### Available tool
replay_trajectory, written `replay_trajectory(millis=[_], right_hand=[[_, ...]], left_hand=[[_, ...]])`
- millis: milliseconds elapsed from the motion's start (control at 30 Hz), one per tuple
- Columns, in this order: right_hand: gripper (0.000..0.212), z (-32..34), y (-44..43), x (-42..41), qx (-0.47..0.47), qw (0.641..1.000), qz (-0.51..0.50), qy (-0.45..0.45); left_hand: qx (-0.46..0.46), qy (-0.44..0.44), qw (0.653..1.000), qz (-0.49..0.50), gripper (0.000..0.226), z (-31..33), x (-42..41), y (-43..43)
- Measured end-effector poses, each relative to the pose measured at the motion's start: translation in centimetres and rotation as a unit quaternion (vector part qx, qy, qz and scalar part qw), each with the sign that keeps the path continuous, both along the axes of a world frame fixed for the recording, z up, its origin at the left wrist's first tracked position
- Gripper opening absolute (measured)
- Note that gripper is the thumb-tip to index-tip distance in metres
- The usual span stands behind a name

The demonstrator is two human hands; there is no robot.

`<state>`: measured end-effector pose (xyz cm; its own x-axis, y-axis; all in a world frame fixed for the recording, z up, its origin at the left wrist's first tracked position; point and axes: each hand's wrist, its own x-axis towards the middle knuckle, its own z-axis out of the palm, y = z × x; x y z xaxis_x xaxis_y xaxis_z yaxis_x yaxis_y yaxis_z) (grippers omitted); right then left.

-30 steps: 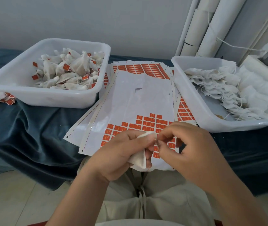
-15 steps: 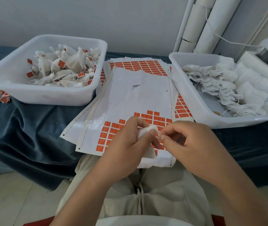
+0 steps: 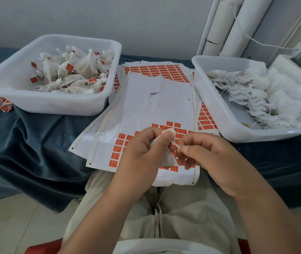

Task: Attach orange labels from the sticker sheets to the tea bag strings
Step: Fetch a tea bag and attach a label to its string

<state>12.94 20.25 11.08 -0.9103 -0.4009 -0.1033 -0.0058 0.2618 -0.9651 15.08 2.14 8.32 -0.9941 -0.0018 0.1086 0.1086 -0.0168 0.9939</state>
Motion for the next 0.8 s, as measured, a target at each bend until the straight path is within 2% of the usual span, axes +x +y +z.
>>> replay_trajectory(millis=[167, 267, 300, 367, 433, 500, 567, 633, 733, 800], right_hand=[[0.022, -0.3, -0.7, -0.1, -0.021, 0.999, -0.011, -0.033], [0.036, -0.5, -1.7, -0.2, -0.034, 0.995, -0.053, -0.072], [0.041, -0.8, -1.8, 0.0, -0.001, 0.998, -0.054, -0.030], [0.036, -1.0, -1.8, 0.3, 0.035, 0.996, -0.032, 0.081], [0.029, -1.4, -1.4, 0.3, 0.009, 0.995, -0.008, 0.100], [0.028, -1.6, -1.1, 0.0, -0.053, 0.997, -0.001, 0.053], [0.030, -1.8, -1.0, -0.3, -0.128, 0.991, -0.001, -0.026], [0.030, -2.3, -1.1, -0.5, -0.182, 0.980, -0.001, -0.081], [0.034, -2.8, -1.4, -0.7, -0.211, 0.972, -0.002, -0.102], [0.037, -2.9, -1.5, -0.7, -0.253, 0.961, 0.006, -0.111]], left_hand=[[0.008, -0.004, 1.000, 0.004, 0.034, -0.1, 0.1, 0.1], [-0.007, -0.005, 1.000, 0.004, 0.034, -0.2, 0.1, 0.2], [-0.012, -0.005, 1.000, 0.001, 0.032, -0.2, 0.2, 0.3], [-0.005, -0.006, 1.000, -0.008, 0.031, -0.3, 0.2, 0.3], [0.007, -0.018, 1.000, -0.011, 0.034, -0.4, 0.2, 0.3], [0.055, -0.072, 0.996, -0.018, 0.039, -0.4, 0.1, 0.5], [0.155, -0.142, 0.977, -0.043, 0.040, -0.2, 0.0, 0.5], [0.208, -0.159, 0.963, -0.066, 0.037, -0.1, 0.0, 0.4], [0.166, -0.102, 0.978, -0.078, 0.029, -0.3, -0.2, 0.1], [0.130, -0.081, 0.987, -0.044, 0.026, -0.5, -0.4, 0.0]])
